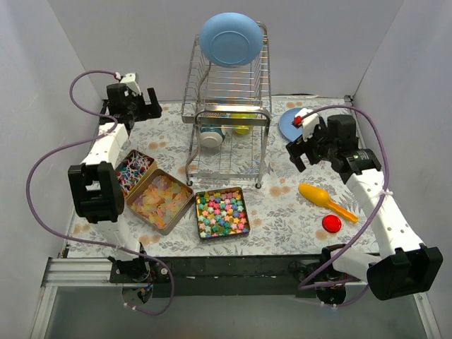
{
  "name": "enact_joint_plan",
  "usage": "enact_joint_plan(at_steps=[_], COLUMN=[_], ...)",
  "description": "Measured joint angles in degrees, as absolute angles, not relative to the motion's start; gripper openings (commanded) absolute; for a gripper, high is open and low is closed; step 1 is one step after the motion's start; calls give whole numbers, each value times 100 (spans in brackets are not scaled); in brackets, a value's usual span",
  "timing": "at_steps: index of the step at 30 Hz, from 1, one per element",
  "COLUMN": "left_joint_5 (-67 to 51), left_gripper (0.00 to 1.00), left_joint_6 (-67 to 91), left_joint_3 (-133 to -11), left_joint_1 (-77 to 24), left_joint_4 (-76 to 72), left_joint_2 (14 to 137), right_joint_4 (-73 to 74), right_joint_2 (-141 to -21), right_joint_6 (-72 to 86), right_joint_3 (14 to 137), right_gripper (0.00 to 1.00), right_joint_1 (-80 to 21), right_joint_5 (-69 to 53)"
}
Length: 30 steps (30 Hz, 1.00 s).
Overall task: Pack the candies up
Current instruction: Adjust the distractor at the center of the board.
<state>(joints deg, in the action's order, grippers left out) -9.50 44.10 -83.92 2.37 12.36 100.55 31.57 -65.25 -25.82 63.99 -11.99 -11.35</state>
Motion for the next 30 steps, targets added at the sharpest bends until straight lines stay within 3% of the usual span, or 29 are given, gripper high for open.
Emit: enact_joint_plan(at_steps=[8, 13, 20, 30], left_joint_5=[-3057, -4038, -4429, -4517], left_gripper=[98, 95, 93, 92], left_joint_6=[4287, 4609, 4993, 5017], left_joint_3=[-9120, -9216, -9762, -9710], left_joint_1=[661, 585, 458, 198], left_joint_4=[362, -1007, -1865, -2211], left_joint_2=[11723, 12564, 13286, 13305], right_joint_4=[3594, 3916, 3964, 3568], right_joint_2=[-6866, -7017, -7380, -7522], right_joint_6=[-2617, -2418, -2377, -1883], right_joint_3=[6914, 7387, 8005, 7950], right_gripper=[95, 85, 82, 81], right_joint_1=[-1850, -1846, -2032, -2521], right_joint_5=[-1782, -2062, -2324, -2231])
